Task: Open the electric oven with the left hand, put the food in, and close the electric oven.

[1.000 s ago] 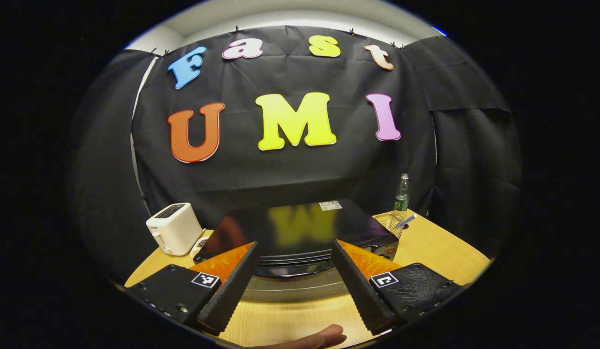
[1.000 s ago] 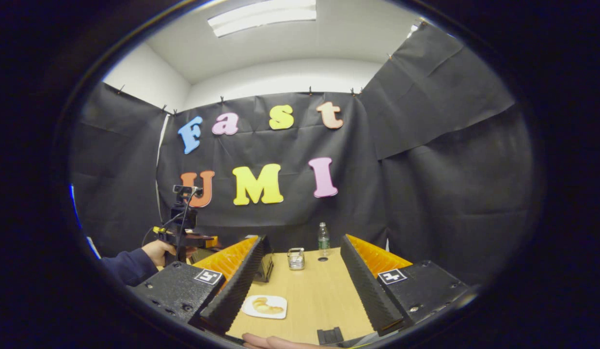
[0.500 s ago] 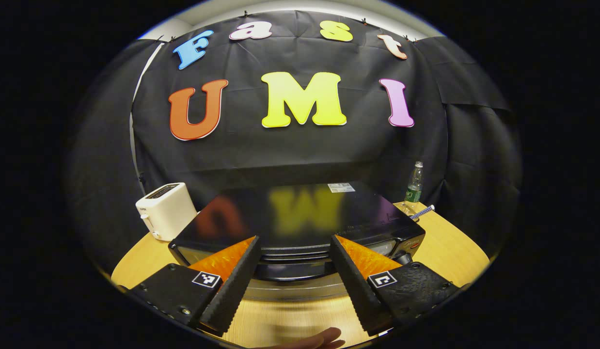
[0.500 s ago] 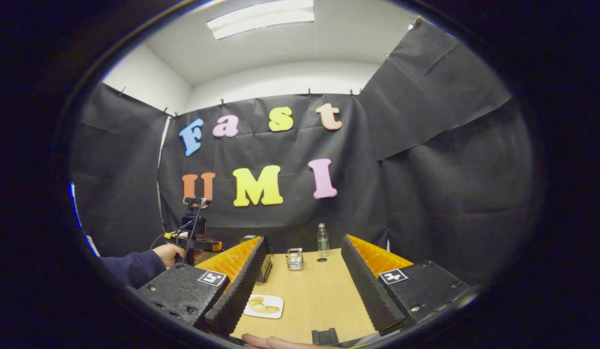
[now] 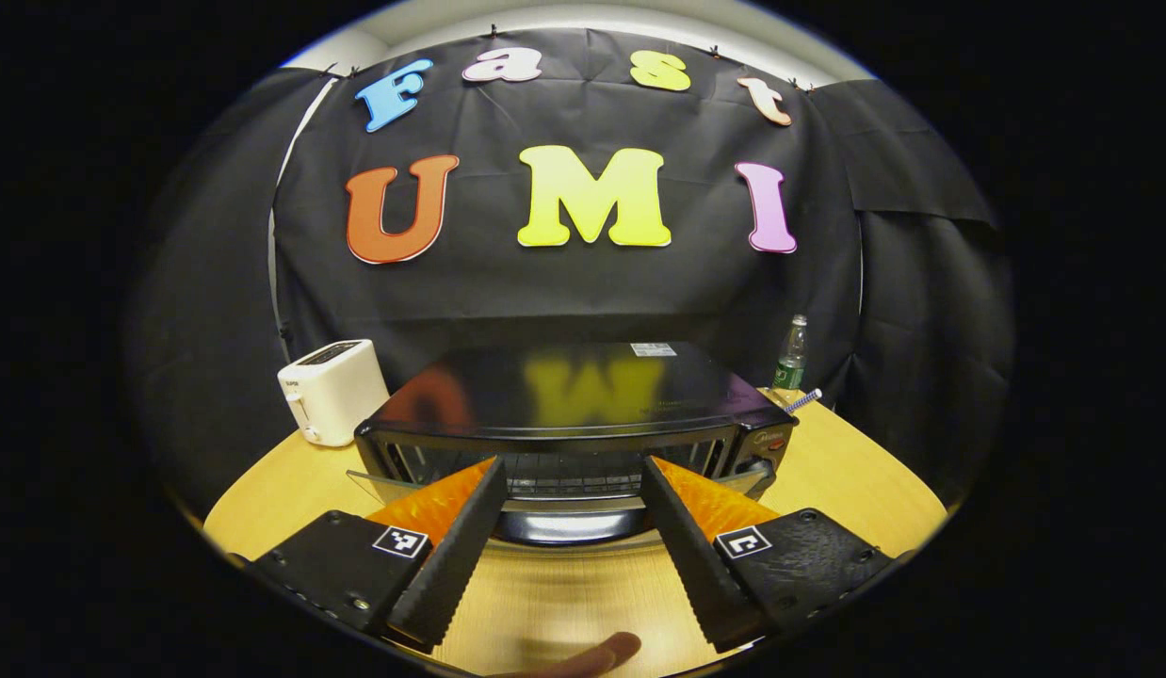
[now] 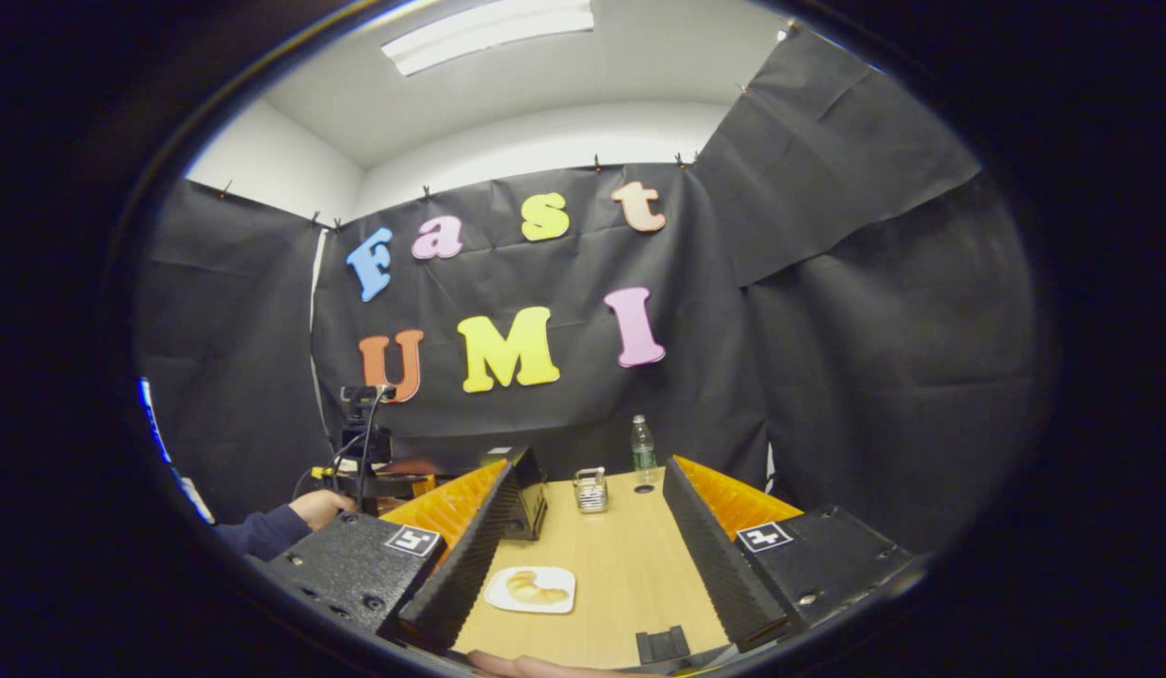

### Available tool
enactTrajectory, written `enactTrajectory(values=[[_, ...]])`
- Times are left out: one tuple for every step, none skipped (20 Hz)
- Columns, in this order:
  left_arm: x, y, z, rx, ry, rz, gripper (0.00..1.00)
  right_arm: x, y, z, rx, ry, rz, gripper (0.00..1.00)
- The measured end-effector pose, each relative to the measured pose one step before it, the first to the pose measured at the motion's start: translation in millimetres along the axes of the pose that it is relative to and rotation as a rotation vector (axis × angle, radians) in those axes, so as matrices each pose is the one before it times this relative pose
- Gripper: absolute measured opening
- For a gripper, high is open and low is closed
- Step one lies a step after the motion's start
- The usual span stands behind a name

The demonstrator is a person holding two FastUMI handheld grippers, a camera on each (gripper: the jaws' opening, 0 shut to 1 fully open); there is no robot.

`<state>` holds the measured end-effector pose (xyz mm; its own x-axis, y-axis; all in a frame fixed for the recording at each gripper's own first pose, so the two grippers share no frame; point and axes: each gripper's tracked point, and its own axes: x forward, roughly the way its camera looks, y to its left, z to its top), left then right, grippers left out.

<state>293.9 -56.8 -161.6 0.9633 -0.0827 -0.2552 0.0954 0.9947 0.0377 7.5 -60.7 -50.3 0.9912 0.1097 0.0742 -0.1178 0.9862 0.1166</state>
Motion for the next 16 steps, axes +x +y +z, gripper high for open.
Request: enactTrajectory(values=[[-5.53, 0.43, -3.82, -0.00396, 0.00130, 0.00086, 0.96, 4.26, 1.02, -3.92, -0.00166, 0.00724, -0.00174, 0.95], [-3.06, 1.85, -8.79, -0.00787, 0.01547, 0.00742, 0.96, 3.76, 2.81, -3.14, 0.00159, 0.01026, 0.00494, 0.95], [-1.51, 3.15, -12.86, -0.00512, 0.02616, 0.00967, 0.95, 3.52, 3.06, -4.19, 0.00392, 0.00833, 0.00562, 0.95], [1.15, 3.43, -18.68, 0.00229, 0.04696, 0.01397, 0.96, 2.69, 1.13, -4.41, 0.00258, 0.00839, 0.00066, 0.95], [2.60, 3.87, -23.60, -0.00013, 0.05667, 0.01463, 0.95, 3.59, -0.89, -7.05, -0.00407, 0.01212, -0.00245, 0.95], [2.79, 4.76, -18.16, 0.00216, 0.03365, 0.01438, 0.96, 2.21, -1.26, -6.61, -0.01439, 0.01668, -0.00359, 0.95], [0.55, 2.17, -16.59, -0.00403, 0.01860, 0.00078, 0.96, 2.07, -3.08, -5.97, -0.01423, 0.01457, -0.00924, 0.95], [1.00, -0.74, -13.07, -0.00766, 0.01007, -0.00851, 0.95, 1.56, -3.96, -2.17, -0.00427, 0.00521, -0.01271, 0.95], [-2.50, -1.47, -10.06, -0.00971, 0.00265, -0.00991, 0.95, 1.87, -1.56, -1.55, 0.00435, 0.00346, -0.00861, 0.95], [-1.32, -0.31, -2.55, 0.00502, -0.01563, -0.00672, 0.97, 1.94, 0.22, -2.54, 0.00734, 0.00780, -0.00131, 0.95], [0.48, -1.32, -6.21, 0.00334, 0.00225, -0.00666, 0.98, 2.83, 0.60, -4.89, 0.00709, 0.01074, 0.00204, 0.95], [0.39, 0.11, -3.76, 0.00227, 0.00061, -0.00515, 0.98, 2.32, 0.39, -2.79, 0.00309, 0.01147, 0.00230, 0.95], [-0.07, 0.76, -6.52, -0.00308, 0.01258, -0.00623, 0.98, 1.40, -0.59, -2.16, 0.00018, 0.00748, -0.00058, 0.95], [0.13, -0.52, -6.40, -0.00892, 0.01903, -0.00717, 0.97, 1.14, 0.11, -0.87, -0.00367, 0.00307, -0.00068, 0.95], [1.84, 0.14, -6.62, -0.01352, 0.02216, -0.00811, 0.87, 1.33, 1.18, -1.19, -0.00479, 0.00292, 0.00048, 0.95], [2.61, 0.70, -6.36, -0.01811, 0.02436, -0.00362, 0.97, 0.73, 1.62, -0.95, -0.00233, 0.00251, 0.00241, 0.95]])
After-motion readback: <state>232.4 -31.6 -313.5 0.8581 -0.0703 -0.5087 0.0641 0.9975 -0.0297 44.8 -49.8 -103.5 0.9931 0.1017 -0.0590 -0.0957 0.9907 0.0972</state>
